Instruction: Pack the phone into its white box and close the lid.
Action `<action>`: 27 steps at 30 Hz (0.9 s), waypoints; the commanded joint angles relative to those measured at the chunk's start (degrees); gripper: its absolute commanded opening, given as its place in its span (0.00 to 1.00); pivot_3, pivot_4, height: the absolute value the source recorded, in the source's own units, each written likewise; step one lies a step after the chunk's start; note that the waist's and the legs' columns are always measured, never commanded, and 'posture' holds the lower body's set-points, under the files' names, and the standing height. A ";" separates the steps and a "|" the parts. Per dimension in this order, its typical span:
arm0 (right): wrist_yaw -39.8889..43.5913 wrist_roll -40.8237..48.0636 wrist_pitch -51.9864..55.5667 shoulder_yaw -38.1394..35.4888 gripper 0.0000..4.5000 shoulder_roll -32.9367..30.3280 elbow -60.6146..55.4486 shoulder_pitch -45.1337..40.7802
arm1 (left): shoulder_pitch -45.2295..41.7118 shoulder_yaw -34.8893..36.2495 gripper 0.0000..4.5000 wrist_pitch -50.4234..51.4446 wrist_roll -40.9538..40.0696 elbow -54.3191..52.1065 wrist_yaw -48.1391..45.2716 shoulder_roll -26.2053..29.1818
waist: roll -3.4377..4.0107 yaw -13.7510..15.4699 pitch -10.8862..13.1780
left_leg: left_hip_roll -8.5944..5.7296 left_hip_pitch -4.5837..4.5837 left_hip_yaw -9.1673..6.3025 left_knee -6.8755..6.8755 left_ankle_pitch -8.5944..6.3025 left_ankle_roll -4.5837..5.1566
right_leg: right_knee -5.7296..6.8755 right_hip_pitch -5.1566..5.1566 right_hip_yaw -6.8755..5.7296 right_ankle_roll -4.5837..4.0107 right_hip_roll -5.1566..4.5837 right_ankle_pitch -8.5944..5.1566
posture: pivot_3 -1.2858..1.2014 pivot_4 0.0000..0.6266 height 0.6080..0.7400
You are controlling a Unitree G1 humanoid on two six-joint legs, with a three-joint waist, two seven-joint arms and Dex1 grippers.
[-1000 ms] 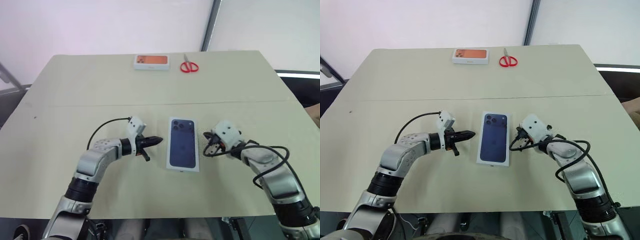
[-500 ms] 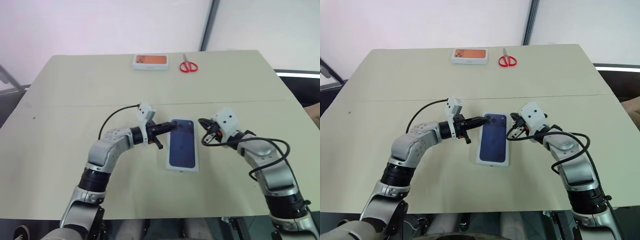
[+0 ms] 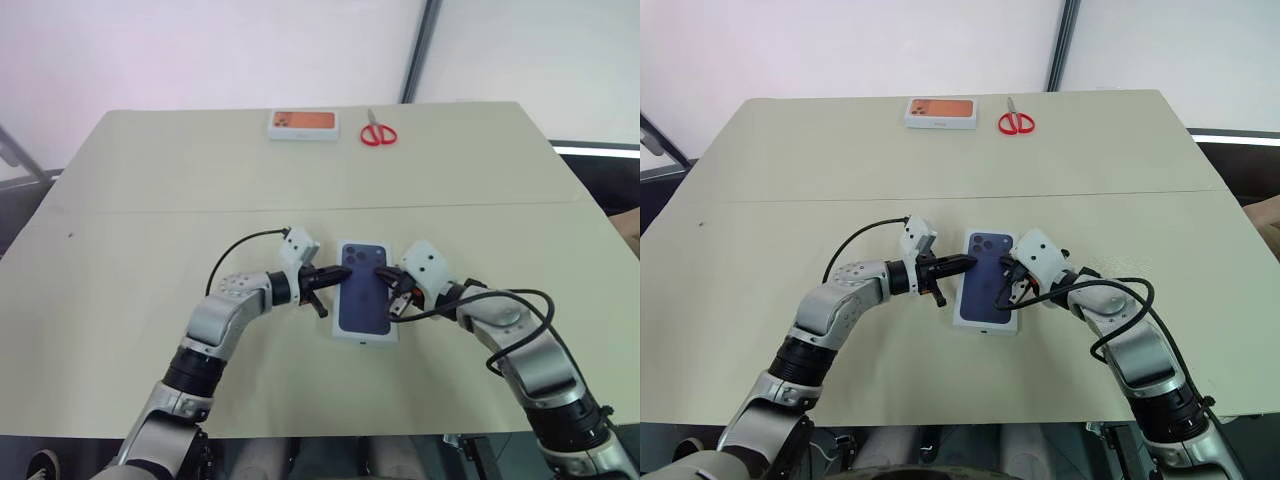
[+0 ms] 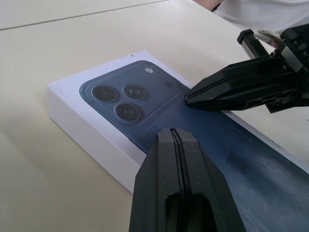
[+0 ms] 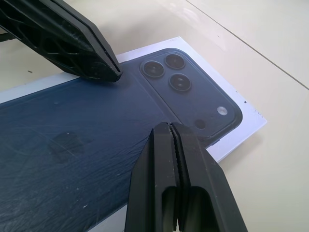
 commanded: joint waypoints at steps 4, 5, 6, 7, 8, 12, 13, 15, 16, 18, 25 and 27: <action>8.43 4.07 2.03 0.61 0.01 -6.50 -5.31 5.45 | 3.98 -1.01 0.00 3.51 -3.02 -5.59 -4.91 3.63 | 0.01 -0.03 -0.07 | 0.00 0.01 0.00 -0.01 -0.01 0.02 | -0.02 0.02 0.00 0.00 0.00 0.00 | 0.52 0.24 1.00; 9.74 4.50 2.24 0.97 0.01 -7.85 -6.10 6.26 | 4.55 -1.31 0.00 3.78 -3.58 -6.54 -5.81 4.14 | 0.01 -0.03 -0.07 | 0.01 0.06 0.00 -0.02 -0.02 0.02 | -0.04 0.08 0.00 0.00 0.00 0.00 | 0.52 0.24 1.00; 10.77 5.15 2.67 0.95 0.01 -9.01 -6.85 6.90 | 5.25 -1.90 0.00 3.37 -3.57 -7.25 -6.65 4.57 | 0.01 0.00 -0.08 | 0.01 0.09 0.00 -0.02 -0.03 0.04 | -0.07 0.13 -0.01 0.00 0.00 -0.01 | 0.52 0.24 1.00; 11.27 5.73 3.27 0.63 0.01 -9.78 -7.24 7.14 | 5.79 -2.64 0.00 3.30 -3.26 -7.52 -7.00 4.91 | 0.00 0.04 -0.08 | 0.01 0.14 -0.02 -0.03 -0.03 0.04 | -0.10 0.21 -0.04 0.00 0.00 -0.01 | 0.52 0.24 1.00; 11.84 6.86 4.17 0.01 0.01 -10.33 -7.59 7.22 | 6.20 -3.29 0.00 2.82 -2.69 -7.60 -7.04 5.05 | -0.01 0.08 -0.09 | 0.02 0.29 -0.03 -0.03 -0.05 0.06 | -0.15 0.38 -0.05 0.00 0.00 -0.01 | 0.52 0.24 1.00; 12.65 9.68 5.71 -1.29 0.01 -10.09 -7.17 6.18 | 6.26 -3.82 0.00 1.76 -1.53 -7.42 -6.96 5.71 | -0.03 0.38 -0.09 | 0.02 0.93 -0.07 -0.19 -0.17 0.18 | -0.49 1.16 -0.16 0.02 -0.05 -0.05 | 0.52 0.24 1.00; 12.01 10.21 5.72 -1.97 0.01 -9.13 -6.17 5.29 | 6.10 -3.48 0.00 1.38 -1.35 -7.40 -6.91 6.12 | -0.04 0.30 -0.09 | 0.02 0.95 -0.07 -0.21 -0.18 0.20 | -0.54 1.19 -0.17 0.02 -0.06 -0.05 | 0.52 0.24 1.00; 10.58 12.45 6.44 -4.44 0.06 -6.60 -3.90 3.14 | 5.47 -2.20 0.05 1.54 -2.29 -7.10 -7.84 7.05 | -0.04 0.13 -0.09 | 0.03 0.95 -0.07 -0.23 -0.19 0.20 | -0.57 1.18 -0.17 0.02 -0.05 -0.05 | 0.52 0.24 1.00; 10.04 13.80 7.01 -5.82 0.13 -5.38 -2.94 2.13 | 5.09 -1.49 0.11 2.01 -3.12 -6.95 -8.56 7.50 | -0.05 0.03 -0.09 | 0.03 0.95 -0.07 -0.24 -0.19 0.20 | -0.57 1.17 -0.17 0.02 -0.06 -0.05 | 0.52 0.24 1.00; 9.40 13.85 4.54 -7.44 0.30 -4.04 -0.89 -0.10 | 3.33 1.33 0.28 -0.58 -1.81 -5.22 -7.00 8.76 | -0.04 0.03 -0.07 | 0.04 0.94 -0.06 -0.27 -0.18 0.20 | -0.56 1.12 -0.16 0.02 -0.05 -0.04 | 0.52 0.24 1.00; 12.07 13.67 -2.88 -10.73 1.00 -5.36 4.72 -2.78 | -0.39 8.61 0.99 -7.75 -0.19 4.34 -9.95 17.06 | -0.04 0.00 -0.06 | 0.02 0.86 -0.04 -0.32 -0.18 0.19 | -0.57 0.97 -0.14 0.03 -0.05 -0.04 | 0.52 0.24 1.00; 12.88 12.81 -5.79 -11.10 1.00 -6.23 5.88 -2.43 | -0.81 10.75 0.99 -10.12 -0.77 6.26 -10.58 18.14 | -0.03 -0.02 -0.04 | 0.02 0.85 -0.02 -0.32 -0.18 0.19 | -0.57 0.96 -0.13 0.03 -0.06 -0.04 | 0.52 0.24 1.00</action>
